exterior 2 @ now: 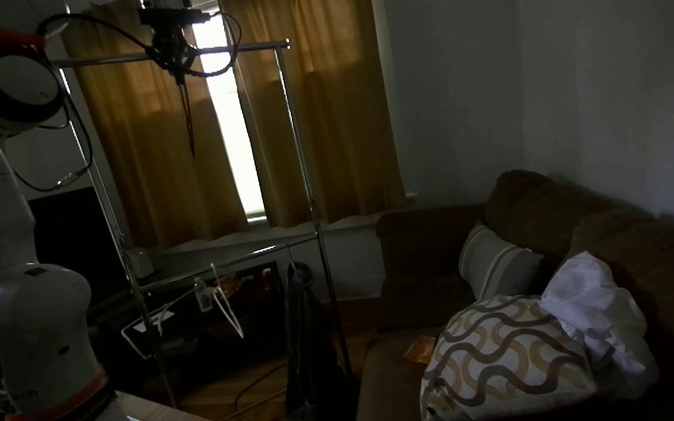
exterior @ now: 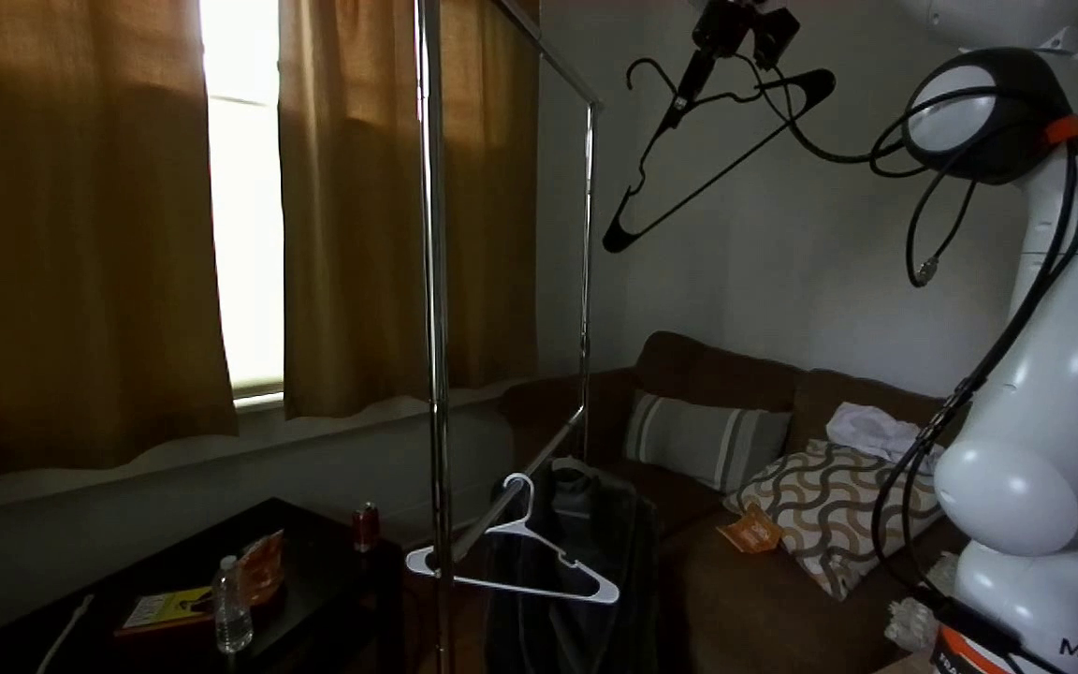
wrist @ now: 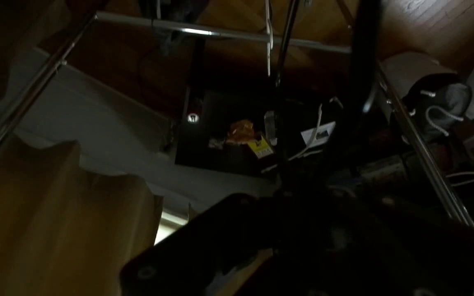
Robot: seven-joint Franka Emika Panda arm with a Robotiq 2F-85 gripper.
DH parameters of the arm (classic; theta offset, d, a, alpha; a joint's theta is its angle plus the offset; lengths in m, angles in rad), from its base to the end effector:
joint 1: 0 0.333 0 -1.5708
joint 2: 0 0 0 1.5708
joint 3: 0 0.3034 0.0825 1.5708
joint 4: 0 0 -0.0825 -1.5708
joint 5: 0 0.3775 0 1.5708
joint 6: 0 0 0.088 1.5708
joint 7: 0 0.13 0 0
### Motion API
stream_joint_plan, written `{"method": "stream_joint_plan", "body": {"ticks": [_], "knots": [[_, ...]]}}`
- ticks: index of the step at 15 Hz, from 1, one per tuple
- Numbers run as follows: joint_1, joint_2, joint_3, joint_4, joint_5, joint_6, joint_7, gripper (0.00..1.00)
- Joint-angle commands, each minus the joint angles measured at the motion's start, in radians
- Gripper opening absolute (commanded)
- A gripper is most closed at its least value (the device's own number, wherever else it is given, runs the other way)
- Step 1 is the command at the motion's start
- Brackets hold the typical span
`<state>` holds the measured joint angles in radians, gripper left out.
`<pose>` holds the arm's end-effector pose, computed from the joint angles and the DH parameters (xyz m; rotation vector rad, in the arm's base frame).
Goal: Hang the white and black coat hanger on the bottom railing
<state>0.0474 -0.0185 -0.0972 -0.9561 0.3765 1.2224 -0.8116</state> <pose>0.4493 0.0328 0.8364 -2.5825 -1.3159 -0.5819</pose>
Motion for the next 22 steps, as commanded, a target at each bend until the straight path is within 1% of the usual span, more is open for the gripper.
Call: {"method": "stream_joint_plan", "body": {"ticks": [1,3,4,5,6,8,12,13,14,15,17,20,21,22], "knots": [[0.029,-0.105,0.038,-0.234,-0.126,0.126,0.006,0.02],[0.034,-0.132,0.056,-0.321,-0.165,0.25,0.005,0.02],[0.034,-0.148,0.063,-0.368,-0.162,0.304,0.016,0.02],[0.023,-0.057,0.049,-0.215,-0.127,0.212,0.001,0.07],[0.025,-0.072,0.056,-0.256,-0.133,0.254,0.001,0.07],[0.025,-0.092,0.061,-0.3,-0.137,0.28,0.001,0.07],[0.025,-0.112,0.061,-0.316,-0.138,0.282,0.001,0.07],[0.025,-0.113,0.061,-0.318,-0.138,0.282,0.001,0.02],[0.024,-0.112,0.057,-0.343,-0.123,0.288,-0.013,0.02],[0.025,-0.114,0.063,-0.373,-0.152,0.288,-0.018,0.02],[0.028,-0.128,0.067,-0.442,-0.163,0.302,-0.04,0.02],[0.027,-0.166,0.065,-0.561,-0.152,0.378,-0.104,0.02],[0.028,-0.18,0.067,-0.605,-0.162,0.41,-0.129,0.02],[0.029,-0.2,0.068,-0.661,-0.146,0.462,-0.147,0.02]]}}
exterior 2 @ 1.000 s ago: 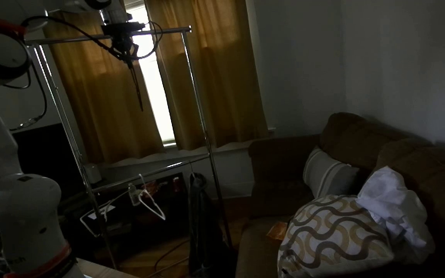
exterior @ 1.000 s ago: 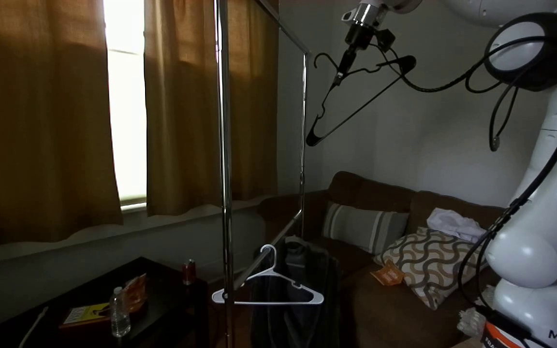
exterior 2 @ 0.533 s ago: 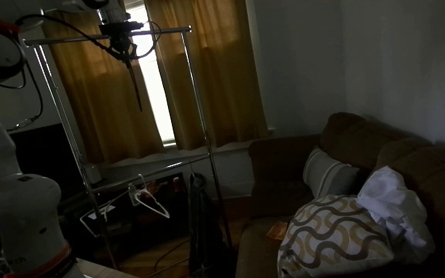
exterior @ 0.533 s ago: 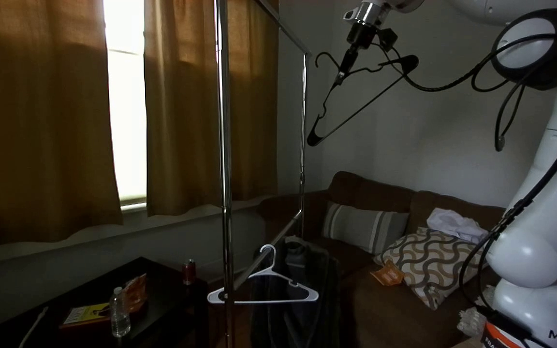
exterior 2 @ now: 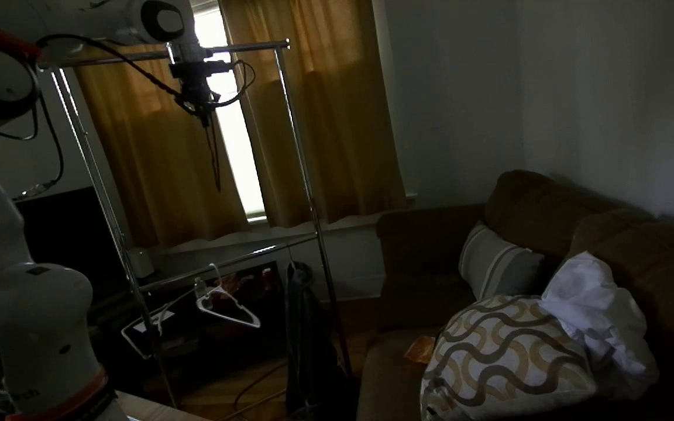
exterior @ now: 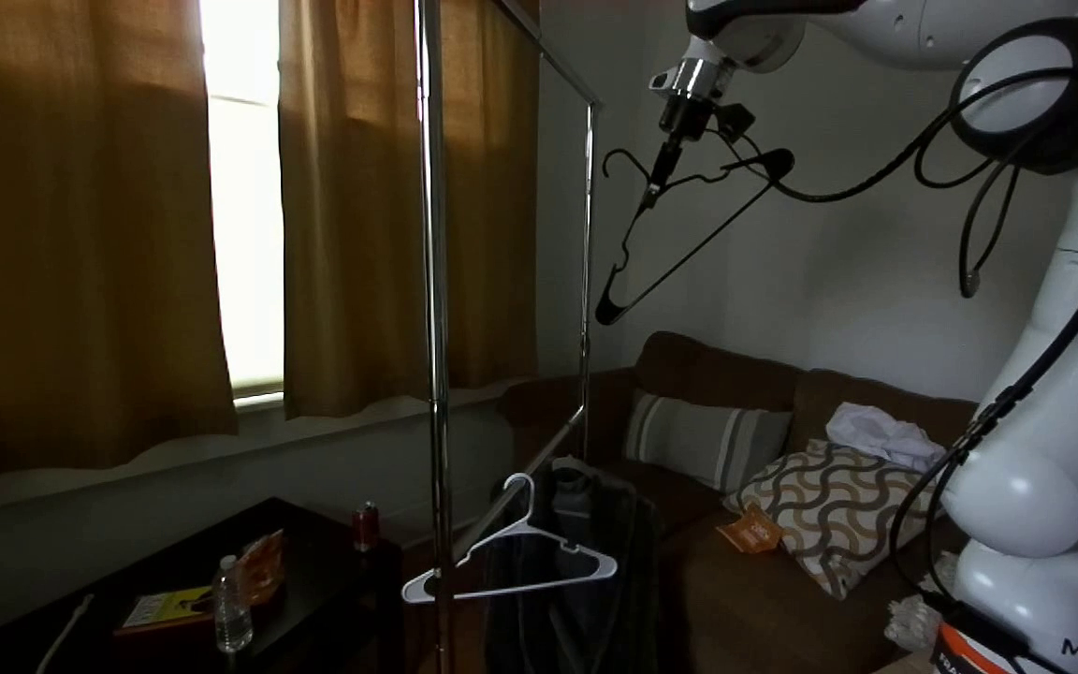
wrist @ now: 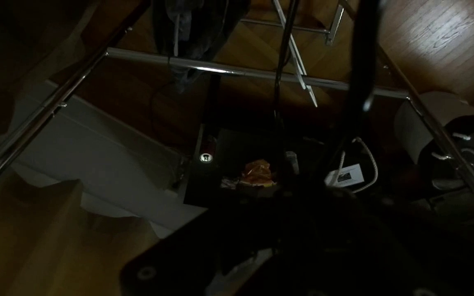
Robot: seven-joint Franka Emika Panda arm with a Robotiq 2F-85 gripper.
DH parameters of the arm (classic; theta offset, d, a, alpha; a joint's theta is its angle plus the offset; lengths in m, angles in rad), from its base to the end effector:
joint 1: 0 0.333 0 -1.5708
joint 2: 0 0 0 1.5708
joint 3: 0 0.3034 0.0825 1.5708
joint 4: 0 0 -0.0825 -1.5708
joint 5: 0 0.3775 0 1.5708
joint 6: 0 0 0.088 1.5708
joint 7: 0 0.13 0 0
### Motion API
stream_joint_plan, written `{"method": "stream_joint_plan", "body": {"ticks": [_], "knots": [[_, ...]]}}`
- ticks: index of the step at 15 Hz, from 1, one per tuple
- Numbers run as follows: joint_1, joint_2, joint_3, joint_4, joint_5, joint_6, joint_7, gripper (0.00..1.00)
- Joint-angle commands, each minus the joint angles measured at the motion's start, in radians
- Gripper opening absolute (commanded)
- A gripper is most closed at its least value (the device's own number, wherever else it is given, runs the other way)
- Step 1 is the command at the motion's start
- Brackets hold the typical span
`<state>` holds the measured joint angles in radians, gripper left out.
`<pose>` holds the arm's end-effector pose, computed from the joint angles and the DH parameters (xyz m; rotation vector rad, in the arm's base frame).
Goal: Hang the white and black coat hanger on the bottom railing
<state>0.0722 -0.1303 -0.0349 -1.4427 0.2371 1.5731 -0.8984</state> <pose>0.5025 0.0476 0.7215 -2.6472 -1.3884 -0.5076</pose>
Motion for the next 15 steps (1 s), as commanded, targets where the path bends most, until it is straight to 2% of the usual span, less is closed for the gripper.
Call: {"method": "stream_joint_plan", "body": {"ticks": [1,7,9,11,14,15], "knots": [[0.004,-0.103,0.007,-0.222,-0.006,0.155,-0.076,0.02],[0.012,-0.187,0.008,-0.53,0.061,0.469,-0.098,0.02],[0.021,-0.205,0.0,-0.606,0.08,0.527,-0.112,0.02],[0.028,-0.216,-0.007,-0.672,0.098,0.569,-0.132,0.02],[0.027,-0.229,-0.046,-0.727,0.138,0.51,-0.21,0.02],[0.027,-0.178,-0.02,-0.662,0.111,0.523,-0.154,0.07]]}}
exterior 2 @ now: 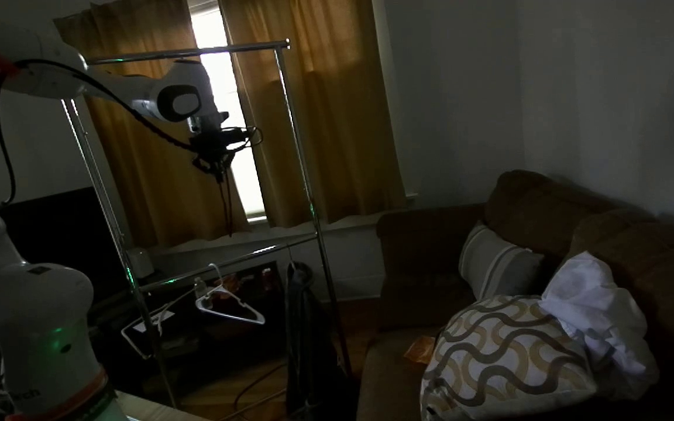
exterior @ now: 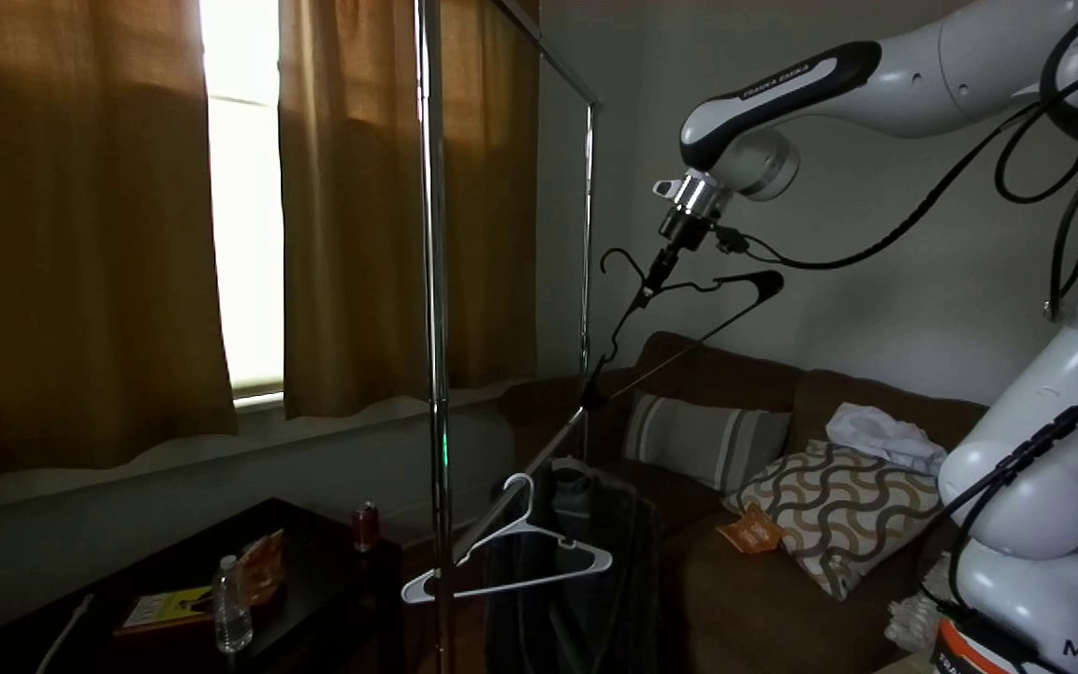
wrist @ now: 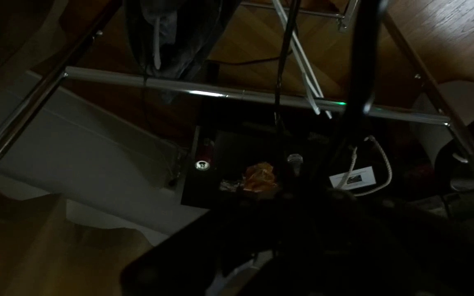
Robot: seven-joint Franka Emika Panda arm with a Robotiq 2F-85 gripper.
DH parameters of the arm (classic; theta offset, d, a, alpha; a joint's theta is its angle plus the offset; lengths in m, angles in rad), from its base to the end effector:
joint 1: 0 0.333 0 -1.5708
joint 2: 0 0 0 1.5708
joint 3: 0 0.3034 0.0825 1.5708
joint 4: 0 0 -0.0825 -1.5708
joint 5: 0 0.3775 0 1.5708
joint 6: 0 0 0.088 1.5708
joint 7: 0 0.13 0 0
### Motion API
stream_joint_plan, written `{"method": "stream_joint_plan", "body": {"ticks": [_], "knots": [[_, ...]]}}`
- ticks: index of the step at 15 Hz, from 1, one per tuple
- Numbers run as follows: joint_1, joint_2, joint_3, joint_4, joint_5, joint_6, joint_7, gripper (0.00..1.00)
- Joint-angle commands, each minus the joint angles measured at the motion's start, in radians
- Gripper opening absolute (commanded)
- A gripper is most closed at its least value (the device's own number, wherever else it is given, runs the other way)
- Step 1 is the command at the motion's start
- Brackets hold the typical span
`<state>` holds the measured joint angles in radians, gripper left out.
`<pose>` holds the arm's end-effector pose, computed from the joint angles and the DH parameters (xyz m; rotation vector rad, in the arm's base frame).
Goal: Hang the white and black coat hanger on the bottom railing
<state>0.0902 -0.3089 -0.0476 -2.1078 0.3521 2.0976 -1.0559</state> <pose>0.4947 0.0426 0.5480 -2.5848 -1.3555 -0.6285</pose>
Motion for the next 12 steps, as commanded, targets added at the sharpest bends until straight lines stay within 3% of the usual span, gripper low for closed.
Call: {"method": "stream_joint_plan", "body": {"ticks": [1,7,8,12], "knots": [[0.008,-0.005,-0.017,-0.016,0.001,-0.002,-0.013,0.07],[0.008,-0.023,-0.03,-0.035,0.007,-0.003,-0.03,0.07],[0.001,0.003,-0.028,-0.04,-0.013,0.002,-0.019,0.02],[-0.011,0.069,-0.019,-0.079,-0.057,0.063,-0.031,0.02]]}}
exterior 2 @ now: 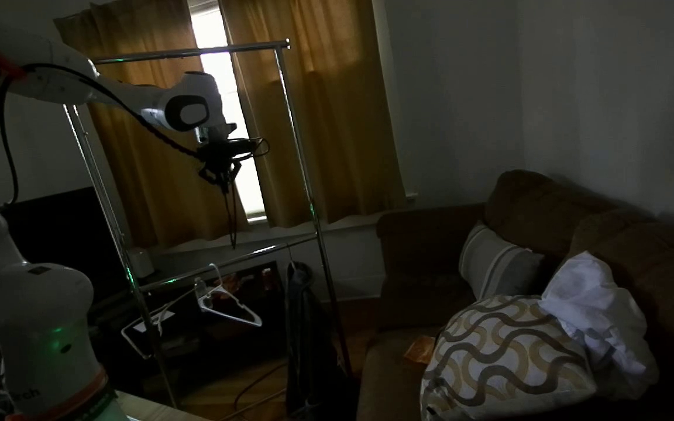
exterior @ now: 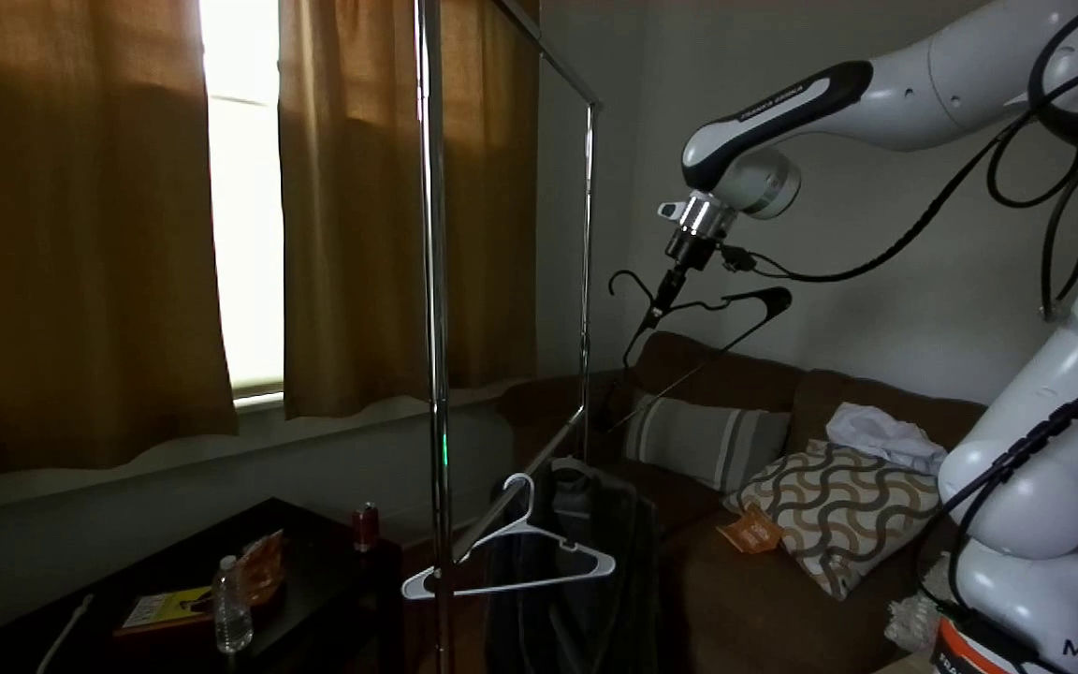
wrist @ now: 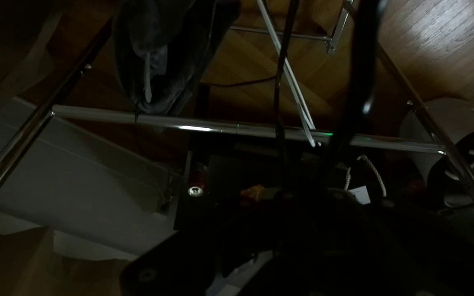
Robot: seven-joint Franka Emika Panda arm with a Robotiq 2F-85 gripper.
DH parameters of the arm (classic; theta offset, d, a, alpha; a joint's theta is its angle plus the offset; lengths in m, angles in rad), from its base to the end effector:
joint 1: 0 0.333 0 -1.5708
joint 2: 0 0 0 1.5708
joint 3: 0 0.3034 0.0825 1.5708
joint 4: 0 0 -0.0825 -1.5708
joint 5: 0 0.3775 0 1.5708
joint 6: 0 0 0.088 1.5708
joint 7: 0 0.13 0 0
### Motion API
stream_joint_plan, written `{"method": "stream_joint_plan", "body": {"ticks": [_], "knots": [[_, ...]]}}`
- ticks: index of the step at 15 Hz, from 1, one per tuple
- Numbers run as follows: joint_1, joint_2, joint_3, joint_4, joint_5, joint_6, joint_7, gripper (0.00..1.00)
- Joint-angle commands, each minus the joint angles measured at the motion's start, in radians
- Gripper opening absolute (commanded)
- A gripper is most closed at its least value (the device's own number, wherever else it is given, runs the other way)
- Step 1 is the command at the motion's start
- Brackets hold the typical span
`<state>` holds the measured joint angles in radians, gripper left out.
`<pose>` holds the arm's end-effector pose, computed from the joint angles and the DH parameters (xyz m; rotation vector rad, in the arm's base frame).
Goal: Hang the white and black coat hanger on the bottom railing
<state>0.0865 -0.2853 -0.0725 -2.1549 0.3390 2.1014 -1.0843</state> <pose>0.4952 0.0272 0.5125 -2.5936 -1.3501 -0.5396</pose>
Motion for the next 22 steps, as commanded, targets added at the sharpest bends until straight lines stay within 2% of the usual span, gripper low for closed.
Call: {"method": "stream_joint_plan", "body": {"ticks": [1,5,9,11,15,18,20,21,22], "knots": [[-0.001,0.068,0.003,-0.045,-0.027,0.087,-0.027,0.02],[0.009,0.164,0.015,-0.107,0.028,0.281,-0.087,0.02],[0.023,0.271,0.054,-0.129,0.166,0.433,-0.194,0.02],[0.021,0.326,0.083,-0.115,0.257,0.46,-0.278,0.02],[0.0,0.444,0.156,-0.076,0.369,0.519,-0.403,0.02],[-0.028,0.537,0.211,-0.013,0.458,0.499,-0.519,0.02],[-0.038,0.596,0.233,0.03,0.451,0.49,-0.543,0.02],[-0.031,0.532,0.226,-0.026,0.411,0.509,-0.477,0.02],[-0.035,0.553,0.233,-0.013,0.409,0.51,-0.48,0.07]]}}
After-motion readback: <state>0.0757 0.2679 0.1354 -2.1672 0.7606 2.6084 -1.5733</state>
